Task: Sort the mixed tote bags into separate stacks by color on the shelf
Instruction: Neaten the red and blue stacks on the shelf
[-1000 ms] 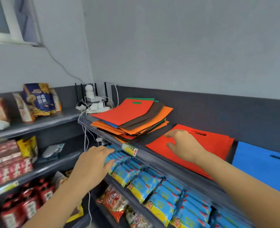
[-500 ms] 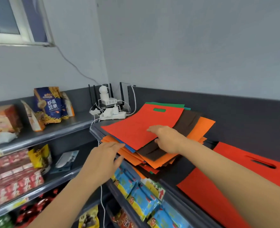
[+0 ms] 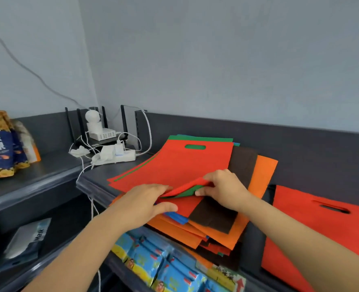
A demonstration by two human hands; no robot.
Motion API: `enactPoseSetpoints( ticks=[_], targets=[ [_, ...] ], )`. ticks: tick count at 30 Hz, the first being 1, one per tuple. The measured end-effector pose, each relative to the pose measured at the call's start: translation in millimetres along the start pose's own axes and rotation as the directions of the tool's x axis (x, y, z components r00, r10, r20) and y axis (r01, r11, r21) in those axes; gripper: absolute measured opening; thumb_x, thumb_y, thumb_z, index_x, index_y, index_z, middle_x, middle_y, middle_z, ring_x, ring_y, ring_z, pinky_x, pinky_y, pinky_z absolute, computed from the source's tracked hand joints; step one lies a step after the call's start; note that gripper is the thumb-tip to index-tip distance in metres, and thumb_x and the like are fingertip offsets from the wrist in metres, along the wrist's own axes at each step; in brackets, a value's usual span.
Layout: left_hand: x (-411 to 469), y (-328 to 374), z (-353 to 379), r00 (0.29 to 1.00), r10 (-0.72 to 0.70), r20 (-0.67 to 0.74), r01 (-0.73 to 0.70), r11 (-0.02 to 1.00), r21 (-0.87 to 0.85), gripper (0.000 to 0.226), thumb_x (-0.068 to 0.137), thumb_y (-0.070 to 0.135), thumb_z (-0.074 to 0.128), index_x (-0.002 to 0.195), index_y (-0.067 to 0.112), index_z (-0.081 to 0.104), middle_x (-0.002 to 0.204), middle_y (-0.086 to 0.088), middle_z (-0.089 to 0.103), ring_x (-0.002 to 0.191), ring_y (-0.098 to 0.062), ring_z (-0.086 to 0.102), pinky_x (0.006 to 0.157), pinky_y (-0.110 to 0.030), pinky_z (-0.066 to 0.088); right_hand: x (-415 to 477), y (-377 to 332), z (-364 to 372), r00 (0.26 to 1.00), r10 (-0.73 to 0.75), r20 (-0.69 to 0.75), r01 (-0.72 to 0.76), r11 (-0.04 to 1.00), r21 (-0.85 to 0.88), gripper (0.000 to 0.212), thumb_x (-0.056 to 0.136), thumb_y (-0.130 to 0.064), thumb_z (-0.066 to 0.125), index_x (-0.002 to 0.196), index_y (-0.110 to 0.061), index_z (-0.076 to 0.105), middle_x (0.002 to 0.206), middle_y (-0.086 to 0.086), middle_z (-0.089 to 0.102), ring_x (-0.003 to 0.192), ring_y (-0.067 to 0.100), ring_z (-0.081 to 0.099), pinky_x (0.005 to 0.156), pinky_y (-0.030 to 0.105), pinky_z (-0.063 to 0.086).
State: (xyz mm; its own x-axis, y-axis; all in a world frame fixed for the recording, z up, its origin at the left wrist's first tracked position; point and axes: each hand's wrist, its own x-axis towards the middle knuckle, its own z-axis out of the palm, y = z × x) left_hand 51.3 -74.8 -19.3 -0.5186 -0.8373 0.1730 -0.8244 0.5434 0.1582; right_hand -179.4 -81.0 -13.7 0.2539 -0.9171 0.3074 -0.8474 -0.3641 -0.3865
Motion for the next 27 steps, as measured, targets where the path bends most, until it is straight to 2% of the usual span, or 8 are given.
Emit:
enactPoseSetpoints(
  ticks=[3,10,14,16,18,21,25,27],
  targets=[
    [12,-14,-4,0.988,0.094,-0.119,-0.097,0.995,-0.016,0.037,0.091,0.054,0.044,0.085,0.021,0.06,0.083,0.007,0.063,0.087,-0.019,0.059,0.068,-0.029,0.035,2,-1,4,0.988,0.147,-0.05,-0.141,0.985,0.096,0.026,0.075,-0.04,0.074,0.092,-0.021,0.073,0.093,-0.002,0.072,0.093,0.018,0.063,0.086,0.036,0.048],
    [25,-23,0,0.958,0.1,-0.271,-0.096,0.995,0.025,0.039,0.098,0.038,0.041,0.063,0.023,0.03,0.08,-0.008,0.064,0.085,-0.033,0.057,0.062,-0.036,0.024,-13,-5,12,0.98,0.179,-0.085,-0.154,0.959,0.239,0.026,0.071,-0.026,0.08,0.092,-0.018,0.067,0.097,-0.005,0.069,0.093,0.008,0.062,0.085,0.032,0.049],
    [25,-24,3,0.948,0.065,-0.313,-0.066,0.998,0.008,0.036,0.097,0.04,0.039,0.066,0.023,0.034,0.081,-0.009,0.064,0.087,-0.035,0.059,0.063,-0.038,0.035,-26,-10,-3,0.958,0.286,-0.003,-0.262,0.88,0.395,0.091,0.062,-0.016,0.086,0.14,-0.019,0.04,0.134,-0.009,0.044,0.124,0.005,0.04,0.107,0.027,0.034],
    [22,-22,5,0.926,0.065,-0.372,-0.051,0.998,0.048,0.027,0.097,0.042,0.039,0.083,0.024,0.053,0.083,-0.007,0.067,0.086,-0.036,0.062,0.064,-0.038,0.043,-36,-15,-15,0.926,0.374,0.05,-0.332,0.745,0.579,0.077,0.07,-0.01,0.08,0.137,-0.02,0.042,0.137,-0.007,0.043,0.12,0.006,0.044,0.102,0.024,0.034],
    [18,-10,4,0.859,0.166,-0.485,-0.115,0.984,0.134,0.019,0.095,0.034,0.047,0.099,0.029,0.065,0.079,-0.001,0.071,0.075,-0.032,0.066,0.056,-0.035,0.047,-48,-16,-28,0.859,0.5,0.113,-0.393,0.501,0.771,0.05,0.085,-0.023,0.065,0.131,-0.012,0.046,0.133,0.003,0.05,0.108,0.013,0.055,0.094,0.027,0.043],
    [15,29,2,0.739,0.365,-0.566,-0.282,0.931,0.233,0.031,0.069,0.019,0.058,0.095,0.027,0.072,0.065,0.006,0.068,0.057,-0.023,0.065,0.045,-0.03,0.049,-71,-2,-47,0.756,0.595,0.274,-0.445,0.16,0.881,0.05,0.093,-0.046,0.045,0.116,-0.002,0.055,0.107,0.016,0.066,0.085,0.023,0.068,0.07,0.027,0.058],
    [12,104,19,0.616,0.591,-0.521,-0.511,0.803,0.307,0.039,0.07,0.019,0.041,0.09,0.02,0.075,0.082,0.005,0.073,0.075,-0.013,0.07,0.069,-0.026,0.054,-112,16,-62,0.742,0.643,0.189,-0.467,0.293,0.834,0.015,0.086,-0.01,0.062,0.099,-0.003,0.067,0.082,0.005,0.074,0.063,0.013,0.068,0.057,0.022,0.055],
    [15,140,35,0.602,0.636,-0.482,-0.577,0.764,0.288,0.037,0.07,0.019,0.04,0.086,0.019,0.075,0.081,0.006,0.073,0.076,-0.01,0.07,0.069,-0.024,0.054,-137,33,-72,0.693,0.719,0.048,-0.476,0.406,0.78,0.023,0.079,0.0,0.067,0.102,-0.001,0.068,0.088,0.01,0.074,0.066,0.018,0.069,0.061,0.026,0.055]
  ],
)
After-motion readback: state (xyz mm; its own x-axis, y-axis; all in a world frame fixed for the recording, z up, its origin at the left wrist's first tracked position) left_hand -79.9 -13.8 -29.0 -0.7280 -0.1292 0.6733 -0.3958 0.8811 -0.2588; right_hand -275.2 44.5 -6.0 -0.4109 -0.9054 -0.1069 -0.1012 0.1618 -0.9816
